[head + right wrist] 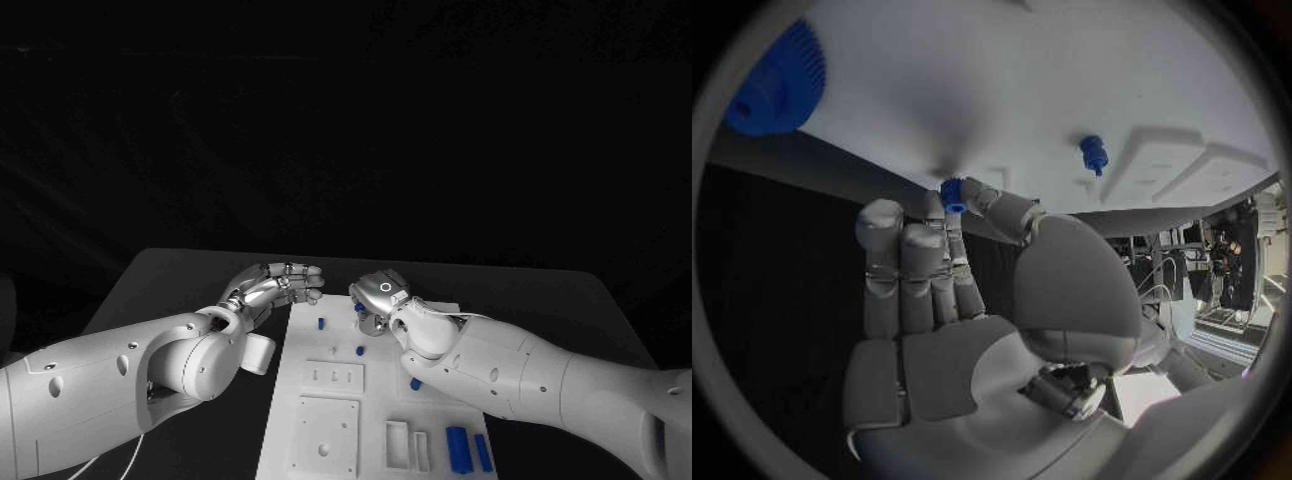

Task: Assemble the parts on the task board

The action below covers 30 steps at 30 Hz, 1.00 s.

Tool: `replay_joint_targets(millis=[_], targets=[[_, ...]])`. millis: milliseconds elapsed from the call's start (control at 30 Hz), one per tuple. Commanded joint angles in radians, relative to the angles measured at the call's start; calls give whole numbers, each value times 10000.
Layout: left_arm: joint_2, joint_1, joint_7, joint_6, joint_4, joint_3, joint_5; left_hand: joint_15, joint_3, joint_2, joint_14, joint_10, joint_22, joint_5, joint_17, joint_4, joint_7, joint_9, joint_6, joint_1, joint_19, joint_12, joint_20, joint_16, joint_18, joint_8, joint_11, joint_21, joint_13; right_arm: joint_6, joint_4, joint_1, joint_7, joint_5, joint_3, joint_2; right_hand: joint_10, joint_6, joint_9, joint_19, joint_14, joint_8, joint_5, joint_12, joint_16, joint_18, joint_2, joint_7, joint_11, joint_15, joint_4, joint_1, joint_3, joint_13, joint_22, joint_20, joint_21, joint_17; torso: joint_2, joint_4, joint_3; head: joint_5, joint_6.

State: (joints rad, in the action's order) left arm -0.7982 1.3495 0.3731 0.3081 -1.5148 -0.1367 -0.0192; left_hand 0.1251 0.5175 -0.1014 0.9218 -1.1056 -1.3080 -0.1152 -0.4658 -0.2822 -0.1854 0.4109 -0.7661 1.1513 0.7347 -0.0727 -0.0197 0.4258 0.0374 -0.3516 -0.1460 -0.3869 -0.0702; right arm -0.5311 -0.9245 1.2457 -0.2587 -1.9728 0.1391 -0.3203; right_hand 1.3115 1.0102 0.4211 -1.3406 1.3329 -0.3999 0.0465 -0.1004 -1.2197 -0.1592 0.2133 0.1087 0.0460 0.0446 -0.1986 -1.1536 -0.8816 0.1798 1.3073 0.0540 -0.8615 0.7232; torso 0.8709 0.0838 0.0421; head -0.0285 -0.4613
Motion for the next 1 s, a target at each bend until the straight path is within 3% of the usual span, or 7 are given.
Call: replay_joint_targets(millis=[33, 267, 367, 467, 567, 800, 1000], targets=[[35, 23, 73, -104, 6, 10, 52, 17, 9, -92, -71, 2, -197, 68, -17, -26, -88, -10, -6, 28, -32, 41, -60, -40, 204, 39, -43, 49, 11, 208, 154, -21, 150, 432, 14, -5, 83, 47, 5, 27, -231, -54, 24, 15, -30, -1026, -14, 25, 57, 162, 89, -99, 3, 19, 209, 33, -47, -23, 4, -13, -8, 10, 10], [26, 23, 73, -98, 8, 10, 52, 18, 6, -99, -73, 6, -197, 71, -19, -23, -90, -11, -4, 21, -32, 44, -62, -44, 203, 40, -44, 48, 12, 40, 228, 6, 482, 1097, 14, -9, -605, -635, -168, 117, -247, 352, 17, 395, 10, -984, 452, 322, 339, -112, 257, 45, 222, -111, 170, -108, -32, -129, 12, -16, -13, 57, 59], [23, 23, 70, -93, 14, 10, 52, 18, 6, -98, -73, 6, -197, 71, -19, -23, -90, -11, -4, 21, -32, 44, -62, -44, 203, 40, -45, 48, 12, -99, 211, 19, 517, 1278, 14, -37, -715, -711, -184, 126, -248, 391, 18, 395, 14, -985, 475, 360, 378, -154, 283, 42, 268, -137, 163, -122, -25, -143, 14, -19, -19, 57, 89], [13, 23, 67, -88, 25, 10, 52, 19, 4, -104, -74, 9, -197, 72, -20, -22, -91, -12, -2, 16, -32, 46, -62, -46, 203, 42, -47, 48, 13, -224, 162, 38, 565, 1432, 13, -80, -1281, -1018, -252, 137, -262, 557, 85, 453, 19, -966, 707, 444, 475, -331, 238, 270, 549, -285, 171, -147, -34, -151, 17, -14, -23, 50, 96], [0, 23, 34, -129, 35, 10, 52, 20, 3, -109, -75, 13, -197, 74, -21, -20, -93, -14, 3, 12, -32, 48, -63, -49, 203, 45, -50, 48, 14, -398, 59, 55, 610, 1631, 10, -163, -2041, -1296, -297, 200, -303, 682, 26, 406, 26, -995, 809, 545, 761, -527, 199, 374, 947, -537, 138, -174, 23, -194, 16, -14, -25, 57, 103], [-59, 23, 29, -124, 29, 10, 52, 20, 14, -98, -75, 20, -197, 59, -25, -18, -97, -18, 10, 16, -31, 51, -63, -55, 206, 50, -55, 47, 15, -759, -362, 131, 1014, 2412, -226, -509, -2606, -1597, -347, 337, -409, 797, 127, 389, -6, -1026, 870, 533, 942, -717, 99, 831, 1941, -851, 101, -239, 134, -281, 21, -38, -32, 69, 147], [-127, 26, 41, -82, 24, 10, 52, 21, 12, -104, -75, 22, -197, 59, -26, -18, -98, -19, 11, 12, -32, 52, -64, -57, 206, 51, -57, 47, 15, -726, -1177, 262, 1137, 2726, -621, -1175, -2583, -1623, -343, 367, -458, 778, 488, 298, -47, -1026, 861, 481, 955, -713, 105, 1033, 2439, -958, 66, -221, 210, -345, 24, -51, -35, 30, 187]])
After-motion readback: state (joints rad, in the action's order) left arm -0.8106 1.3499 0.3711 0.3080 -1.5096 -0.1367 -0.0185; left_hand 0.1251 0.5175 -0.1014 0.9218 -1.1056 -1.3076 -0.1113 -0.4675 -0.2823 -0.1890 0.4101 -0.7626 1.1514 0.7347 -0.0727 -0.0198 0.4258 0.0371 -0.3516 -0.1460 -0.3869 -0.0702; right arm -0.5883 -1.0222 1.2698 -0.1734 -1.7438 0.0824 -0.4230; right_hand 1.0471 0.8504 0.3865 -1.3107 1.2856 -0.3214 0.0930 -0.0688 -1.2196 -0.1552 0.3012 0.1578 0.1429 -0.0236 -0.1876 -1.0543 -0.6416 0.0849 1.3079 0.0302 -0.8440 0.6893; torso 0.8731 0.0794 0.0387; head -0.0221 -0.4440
